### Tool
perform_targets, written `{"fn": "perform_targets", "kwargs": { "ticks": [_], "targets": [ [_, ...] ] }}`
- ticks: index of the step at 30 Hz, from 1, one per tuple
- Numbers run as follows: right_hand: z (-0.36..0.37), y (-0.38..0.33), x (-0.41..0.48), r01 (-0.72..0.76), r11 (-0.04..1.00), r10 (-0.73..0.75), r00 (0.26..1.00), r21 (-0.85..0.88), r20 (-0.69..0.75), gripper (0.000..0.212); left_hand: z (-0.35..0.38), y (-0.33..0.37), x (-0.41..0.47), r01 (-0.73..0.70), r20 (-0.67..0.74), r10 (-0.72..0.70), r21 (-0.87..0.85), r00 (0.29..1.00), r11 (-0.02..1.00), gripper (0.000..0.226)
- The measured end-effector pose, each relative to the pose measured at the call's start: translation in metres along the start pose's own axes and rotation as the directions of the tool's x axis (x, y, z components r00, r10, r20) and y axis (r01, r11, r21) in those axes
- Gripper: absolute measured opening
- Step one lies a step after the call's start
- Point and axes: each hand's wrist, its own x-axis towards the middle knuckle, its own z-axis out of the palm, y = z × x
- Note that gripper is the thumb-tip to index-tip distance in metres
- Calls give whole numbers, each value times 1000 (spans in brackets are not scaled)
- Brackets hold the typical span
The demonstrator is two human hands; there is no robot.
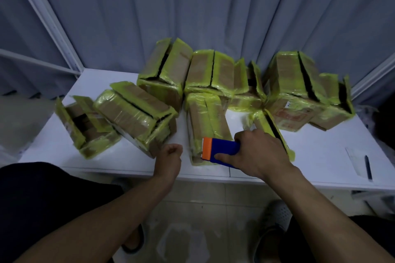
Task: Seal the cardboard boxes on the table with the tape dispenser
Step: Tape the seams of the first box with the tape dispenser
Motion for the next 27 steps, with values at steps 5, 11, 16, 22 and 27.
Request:
{"fn": "perform_targets", "kwargs": {
  "ticks": [5, 11, 16, 22, 27],
  "targets": [
    [-1, -5, 11, -53, 998, 55, 997, -39, 52, 65, 9, -8, 7, -16, -5, 17, 37, 1000, 999, 11],
    [2, -8, 20, -95, 995, 96, 988, -11, 120, 69, 24, -14, 14, 15, 15, -16, 70, 1000, 997, 8],
    [1, -9, 23, -120, 993, 117, 983, 13, 142, 71, 29, -7, 17, 8, 43, -17, 210, 999, 978, 60],
    [7, -3, 23, -134, 990, 126, 982, 48, 144, 73, 29, -6, -11, -411, 84, 405, 288, 910, 865, 26],
    [9, 0, 22, -137, 987, 123, 980, 79, 153, 71, 22, -15, -15, -472, 281, 391, 342, 877, 813, 40]
  ]
}}
